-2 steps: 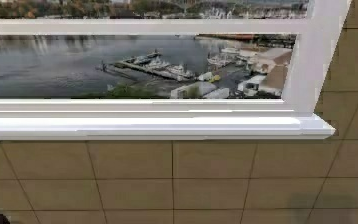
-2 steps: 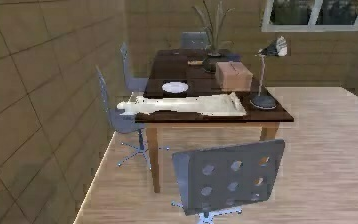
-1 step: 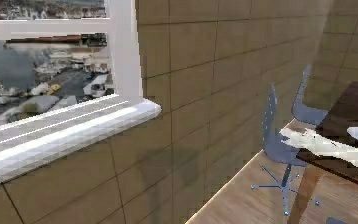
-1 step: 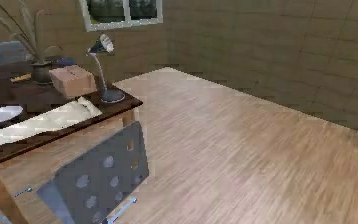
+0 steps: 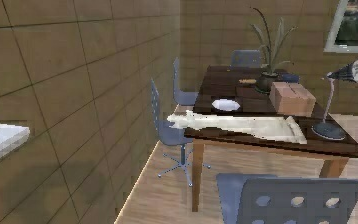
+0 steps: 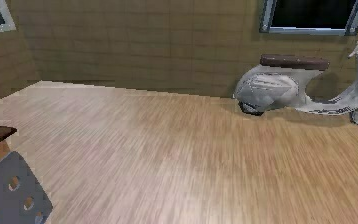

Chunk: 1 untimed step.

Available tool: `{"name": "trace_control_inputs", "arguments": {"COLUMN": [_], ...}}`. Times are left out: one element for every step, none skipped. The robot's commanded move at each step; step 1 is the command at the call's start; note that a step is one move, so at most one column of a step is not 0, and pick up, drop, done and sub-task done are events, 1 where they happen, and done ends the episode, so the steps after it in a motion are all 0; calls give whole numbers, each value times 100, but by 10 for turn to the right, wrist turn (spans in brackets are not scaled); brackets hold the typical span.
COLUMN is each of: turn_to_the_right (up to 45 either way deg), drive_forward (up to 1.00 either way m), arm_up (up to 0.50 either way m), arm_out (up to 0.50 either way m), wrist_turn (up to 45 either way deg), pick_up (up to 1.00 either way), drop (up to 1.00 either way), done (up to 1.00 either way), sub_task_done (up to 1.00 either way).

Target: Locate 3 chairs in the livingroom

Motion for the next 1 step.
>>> {"name": "trace_control_inputs", "arguments": {"turn_to_the_right": [0], "drive_forward": [0], "arm_up": [0], "arm_out": [0], "wrist_turn": [0], "pick_up": [0], "drop": [0], "done": [0], "sub_task_done": [100]}}
